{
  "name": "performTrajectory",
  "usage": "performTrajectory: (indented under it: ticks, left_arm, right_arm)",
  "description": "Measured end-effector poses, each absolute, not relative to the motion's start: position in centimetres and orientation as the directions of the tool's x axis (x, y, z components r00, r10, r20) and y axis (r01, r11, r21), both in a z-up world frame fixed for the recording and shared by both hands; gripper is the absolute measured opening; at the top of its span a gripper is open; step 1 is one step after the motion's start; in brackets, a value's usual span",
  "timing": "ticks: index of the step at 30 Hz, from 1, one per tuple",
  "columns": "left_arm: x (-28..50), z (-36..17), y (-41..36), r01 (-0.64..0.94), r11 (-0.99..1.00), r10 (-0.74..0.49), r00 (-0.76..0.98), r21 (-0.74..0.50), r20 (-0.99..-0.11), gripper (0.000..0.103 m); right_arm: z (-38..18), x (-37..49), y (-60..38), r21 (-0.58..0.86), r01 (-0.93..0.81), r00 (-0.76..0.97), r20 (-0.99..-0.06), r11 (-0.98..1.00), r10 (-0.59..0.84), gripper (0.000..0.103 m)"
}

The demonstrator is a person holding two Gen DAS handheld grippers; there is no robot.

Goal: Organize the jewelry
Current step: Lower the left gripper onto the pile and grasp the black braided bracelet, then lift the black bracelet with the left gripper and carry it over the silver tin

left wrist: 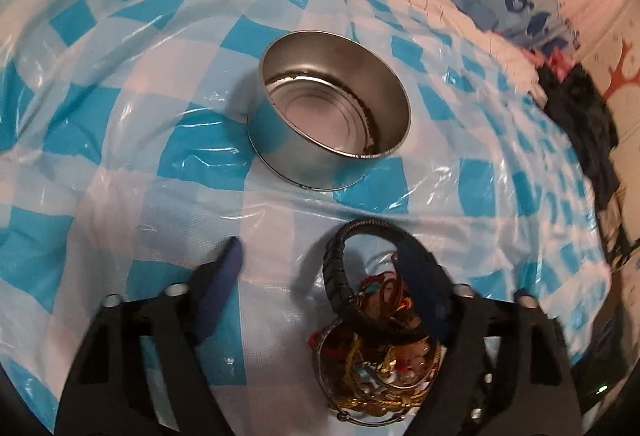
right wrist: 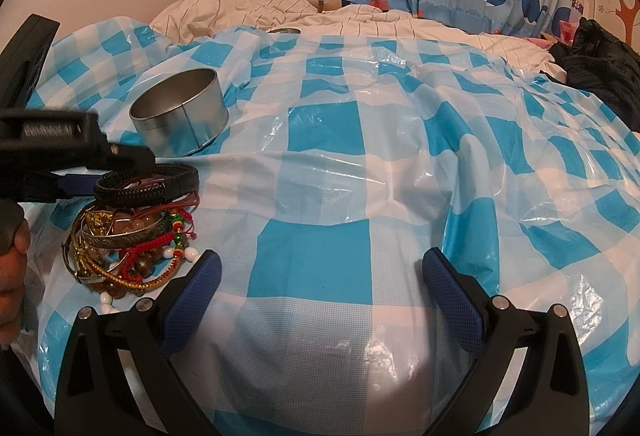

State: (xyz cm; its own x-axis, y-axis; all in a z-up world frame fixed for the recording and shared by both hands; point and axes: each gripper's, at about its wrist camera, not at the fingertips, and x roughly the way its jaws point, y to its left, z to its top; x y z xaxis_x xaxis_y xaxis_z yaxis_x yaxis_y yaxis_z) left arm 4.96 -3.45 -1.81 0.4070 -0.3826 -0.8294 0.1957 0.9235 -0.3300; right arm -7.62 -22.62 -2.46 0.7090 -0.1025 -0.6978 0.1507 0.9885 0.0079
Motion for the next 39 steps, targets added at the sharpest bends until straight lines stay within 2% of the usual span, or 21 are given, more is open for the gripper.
performTrajectory:
  ticks: [1, 3, 5, 13, 16, 19, 22, 29, 36, 37, 39]
  left_arm:
    - [4.9, -1.8, -3.5, 0.198, 0.927, -0.374, 0.41, -0.319, -0.832, 0.058]
    - [5.0, -1.8, -3.2, 0.202, 0.922, -0.386, 0.411, -0.331, -0.825, 0.031]
    - [5.1, -1.9, -2.9, 0.203, 0.91, -0.414, 0.397, -0.362, -0.819, 0.012]
    - [4.7, -0.1, -0.5, 0.197, 0.892, -0.451, 0.445, -0.407, -0.774, 0.009]
    - [4.6, 0.5, 1.3, 0.169, 0.906, -0.42, 0.484, -0.389, -0.768, 0.009]
    - [4.6, 0.3, 3.1, 0.133, 0.926, -0.371, 0.493, -0.353, -0.787, 0.009]
    - [4.6, -0.6, 4.2, 0.107, 0.946, -0.319, 0.486, -0.307, -0.813, 0.009]
    - [4.7, -1.5, 4.5, 0.098, 0.95, -0.306, 0.463, -0.295, -0.832, 0.009]
    - [5.3, -2.5, 3.5, 0.106, 0.95, -0.31, 0.437, -0.294, -0.844, 0.021]
    - [5.4, -2.5, 3.3, 0.109, 0.95, -0.311, 0.437, -0.294, -0.844, 0.023]
    - [5.4, -2.6, 3.1, 0.116, 0.948, -0.317, 0.437, -0.297, -0.842, 0.027]
  right_arm:
    - [-2.5, -7.6, -22.6, 0.008, 0.151, 0.709, -0.698, 0.989, -0.102, 0.097]
    - [-2.5, -7.6, -22.6, 0.008, 0.15, 0.709, -0.698, 0.989, -0.102, 0.097]
    - [-2.5, -7.6, -22.6, 0.008, 0.15, 0.709, -0.698, 0.989, -0.102, 0.097]
    - [-2.4, -7.6, -22.6, 0.008, 0.149, 0.709, -0.698, 0.989, -0.101, 0.097]
    - [-2.2, -7.8, -22.5, 0.018, 0.14, 0.722, -0.686, 0.99, -0.09, 0.097]
    - [-0.3, -9.5, -22.0, 0.067, 0.094, 0.819, -0.572, 0.993, -0.039, 0.097]
    - [1.5, -10.6, -20.2, 0.068, -0.05, 0.88, -0.47, 0.996, 0.076, 0.097]
    - [1.6, -6.3, -16.5, 0.069, -0.239, 0.784, -0.574, 0.969, 0.234, 0.097]
    - [0.6, -2.2, -14.9, 0.1, -0.274, 0.701, -0.66, 0.957, 0.27, 0.097]
    - [0.3, -1.8, -14.9, 0.108, -0.281, 0.688, -0.67, 0.954, 0.279, 0.095]
    - [-0.1, -1.3, -14.9, 0.126, -0.294, 0.662, -0.688, 0.947, 0.297, 0.073]
